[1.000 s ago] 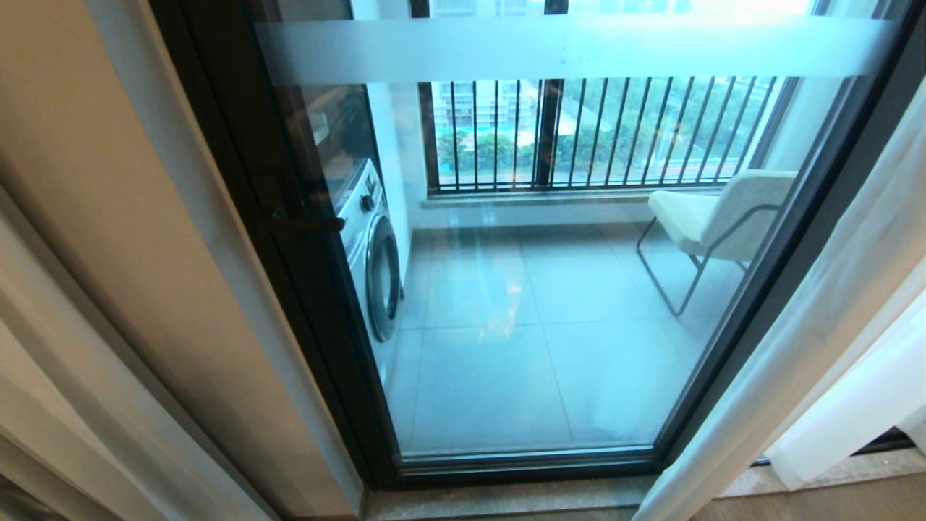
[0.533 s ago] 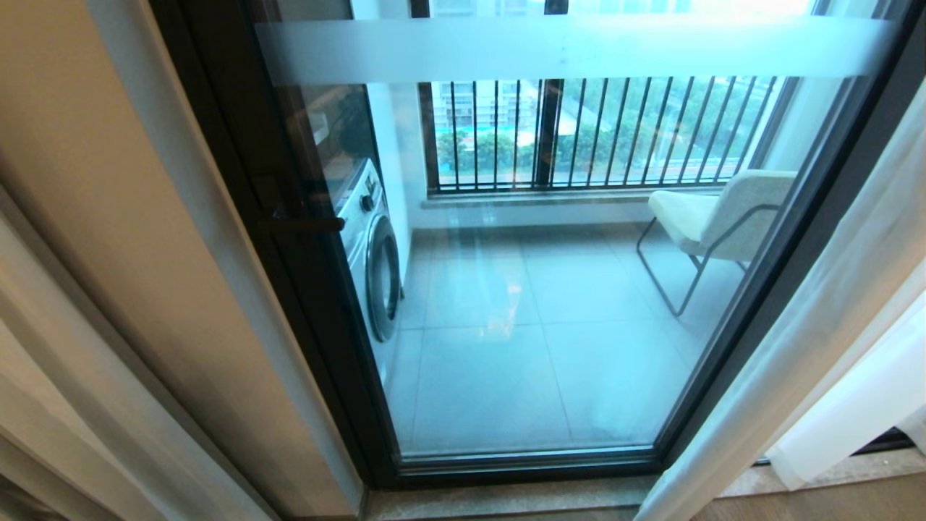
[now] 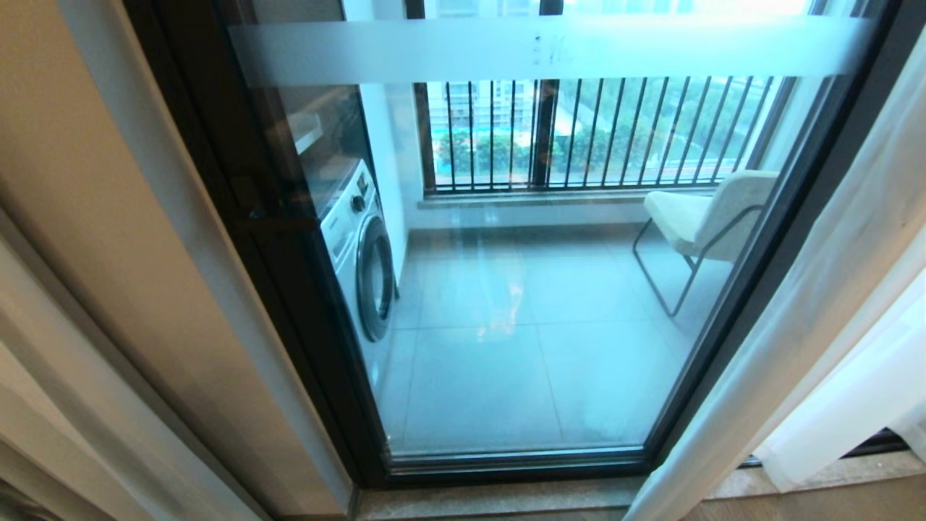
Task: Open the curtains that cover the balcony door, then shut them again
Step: Pull the inner curtains open on both sides
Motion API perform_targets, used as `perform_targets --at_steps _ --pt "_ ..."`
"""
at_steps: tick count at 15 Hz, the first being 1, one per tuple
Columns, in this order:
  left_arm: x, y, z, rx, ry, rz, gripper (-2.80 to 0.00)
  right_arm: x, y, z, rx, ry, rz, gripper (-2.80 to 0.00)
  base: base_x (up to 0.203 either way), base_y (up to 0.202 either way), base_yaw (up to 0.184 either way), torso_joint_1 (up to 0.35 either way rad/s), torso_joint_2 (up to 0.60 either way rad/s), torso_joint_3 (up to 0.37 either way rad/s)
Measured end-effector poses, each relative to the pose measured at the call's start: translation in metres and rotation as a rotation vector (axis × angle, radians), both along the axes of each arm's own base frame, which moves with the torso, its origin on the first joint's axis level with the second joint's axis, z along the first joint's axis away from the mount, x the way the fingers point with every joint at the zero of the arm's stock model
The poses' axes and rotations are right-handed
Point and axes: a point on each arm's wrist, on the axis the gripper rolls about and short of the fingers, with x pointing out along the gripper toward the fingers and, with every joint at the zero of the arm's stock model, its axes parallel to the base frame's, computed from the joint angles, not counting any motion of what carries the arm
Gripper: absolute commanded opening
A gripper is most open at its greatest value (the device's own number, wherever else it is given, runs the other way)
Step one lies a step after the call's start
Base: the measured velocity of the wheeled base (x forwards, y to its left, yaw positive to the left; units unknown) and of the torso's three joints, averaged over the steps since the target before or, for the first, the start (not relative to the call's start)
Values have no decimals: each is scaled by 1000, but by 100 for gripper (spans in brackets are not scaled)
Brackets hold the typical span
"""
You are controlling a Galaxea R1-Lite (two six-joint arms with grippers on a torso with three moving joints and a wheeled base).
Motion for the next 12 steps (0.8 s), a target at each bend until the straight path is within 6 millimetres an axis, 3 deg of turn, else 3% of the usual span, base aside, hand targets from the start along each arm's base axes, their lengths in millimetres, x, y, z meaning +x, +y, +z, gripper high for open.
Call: perform_targets --at_steps 12 --pt "0 0 0 0 0 -1 -280 0 0 0 0 0 -1 -280 0 -188 -1 3 4 2"
